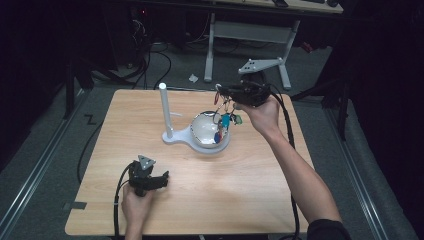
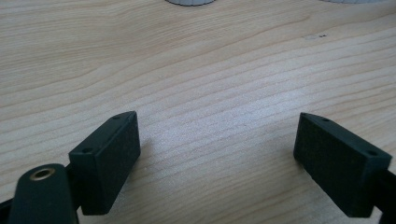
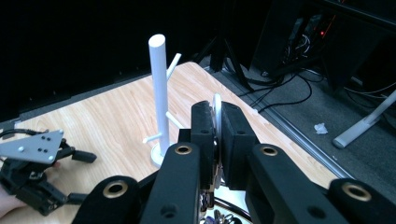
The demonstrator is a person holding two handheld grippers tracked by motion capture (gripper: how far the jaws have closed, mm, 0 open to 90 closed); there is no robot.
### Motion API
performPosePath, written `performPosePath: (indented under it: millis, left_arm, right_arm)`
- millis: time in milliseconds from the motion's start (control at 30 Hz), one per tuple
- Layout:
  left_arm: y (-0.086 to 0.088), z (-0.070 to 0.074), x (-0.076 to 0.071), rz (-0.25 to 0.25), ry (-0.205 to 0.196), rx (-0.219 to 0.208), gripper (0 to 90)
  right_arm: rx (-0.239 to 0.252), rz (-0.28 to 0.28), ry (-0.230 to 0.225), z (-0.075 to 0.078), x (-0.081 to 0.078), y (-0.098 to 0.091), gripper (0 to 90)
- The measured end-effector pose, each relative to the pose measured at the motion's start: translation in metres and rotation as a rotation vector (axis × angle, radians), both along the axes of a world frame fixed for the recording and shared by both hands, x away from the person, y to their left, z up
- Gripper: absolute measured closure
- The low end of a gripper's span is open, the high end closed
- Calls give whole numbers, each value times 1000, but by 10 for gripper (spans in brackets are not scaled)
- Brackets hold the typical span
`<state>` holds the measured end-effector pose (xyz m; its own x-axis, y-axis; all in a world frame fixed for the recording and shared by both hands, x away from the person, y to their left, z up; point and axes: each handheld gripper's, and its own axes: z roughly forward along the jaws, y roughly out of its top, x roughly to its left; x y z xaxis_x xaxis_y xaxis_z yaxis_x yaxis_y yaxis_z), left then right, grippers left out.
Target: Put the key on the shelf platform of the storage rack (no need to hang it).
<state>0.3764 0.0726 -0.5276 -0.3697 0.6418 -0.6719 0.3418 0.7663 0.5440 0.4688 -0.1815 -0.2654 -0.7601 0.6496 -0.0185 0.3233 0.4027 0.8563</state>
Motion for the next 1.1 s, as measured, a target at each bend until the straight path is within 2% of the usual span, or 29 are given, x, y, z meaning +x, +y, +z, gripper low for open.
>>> performPosePath:
  millis: [200,233,267,567,1100]
  left_arm:
    - [1,0,0,-7,-5,9,149]
    - [-1,0,0,10,2,-7,150]
    - [0,0,0,4,0,3,150]
    - [1,0,0,-2,-3,10,150]
    - [0,0,0,0,-1,3,150]
  right_arm:
    - [4,-13,11,-2,12,6,855]
    - [5,-15,15,-3,13,8,855]
    - [2,-16,15,-4,14,9,855]
    - [-13,-30,33,-17,25,19,854]
    - [-34,-15,49,-39,32,38,854]
